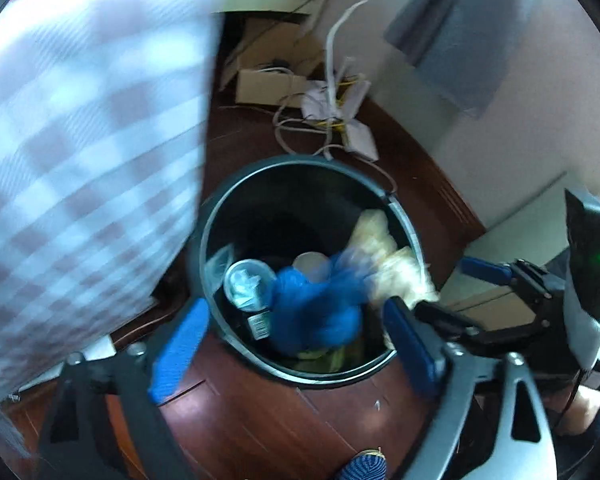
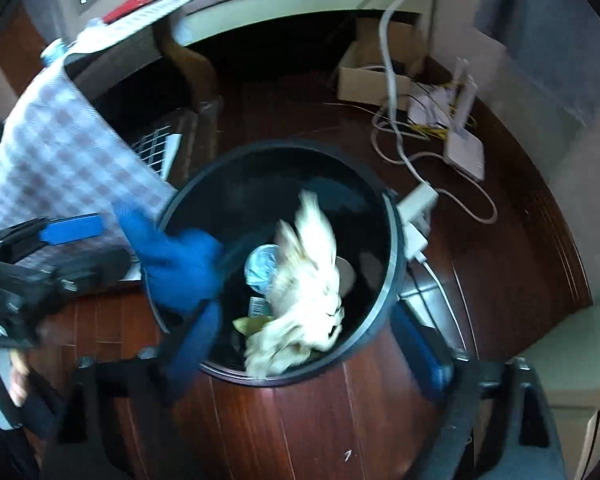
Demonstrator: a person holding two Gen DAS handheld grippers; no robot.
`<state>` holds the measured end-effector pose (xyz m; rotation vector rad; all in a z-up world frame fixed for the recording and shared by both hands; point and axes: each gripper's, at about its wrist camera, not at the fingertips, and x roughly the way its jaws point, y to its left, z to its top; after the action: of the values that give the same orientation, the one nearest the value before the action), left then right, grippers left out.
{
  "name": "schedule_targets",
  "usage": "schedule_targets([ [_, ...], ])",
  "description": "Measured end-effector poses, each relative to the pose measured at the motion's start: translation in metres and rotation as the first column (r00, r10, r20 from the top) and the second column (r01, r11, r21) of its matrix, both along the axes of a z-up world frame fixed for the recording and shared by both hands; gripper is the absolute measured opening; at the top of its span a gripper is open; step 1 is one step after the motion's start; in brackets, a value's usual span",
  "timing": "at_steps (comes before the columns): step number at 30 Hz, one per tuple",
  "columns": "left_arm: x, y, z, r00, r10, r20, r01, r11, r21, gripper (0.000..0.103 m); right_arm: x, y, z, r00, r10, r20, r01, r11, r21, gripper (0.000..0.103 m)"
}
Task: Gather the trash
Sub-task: 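Open the left gripper over the bucket while the right releases the beige bundle, then move both tools back over the table toward the red bag and cup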
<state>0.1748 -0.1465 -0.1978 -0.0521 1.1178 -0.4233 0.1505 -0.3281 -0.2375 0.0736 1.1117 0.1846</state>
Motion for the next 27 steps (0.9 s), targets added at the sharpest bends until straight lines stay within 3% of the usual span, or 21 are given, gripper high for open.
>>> schedule_targets([
  [2,-0.005,0.009,-0.002,0.999,0.043,0.018,-0.044,0.998,0.048,0.098,-0.003,-0.004,-0.002,1.000,-0.026,-0.007,0.026,1.000,0.003,0.096],
  [4,-0.010,0.015,-0.003,0.997,0.066,0.036,-0.069,0.995,0.073,0.099,-0.006,-0.003,0.001,0.999,-0.044,0.010,0.044,0.999,-0.008,0.102],
  [11,-0.021,0.022,-0.001,0.994,0.082,0.073,-0.089,0.991,0.103,0.099,-0.014,0.002,0.009,0.998,-0.045,0.049,0.048,0.998,-0.049,0.102],
  [27,-0.041,0.031,0.025,0.987,0.085,0.137,-0.099,0.990,0.099,0.099,-0.042,0.011,0.049,0.981,-0.097,0.169,0.101,0.995,-0.019,0.102],
])
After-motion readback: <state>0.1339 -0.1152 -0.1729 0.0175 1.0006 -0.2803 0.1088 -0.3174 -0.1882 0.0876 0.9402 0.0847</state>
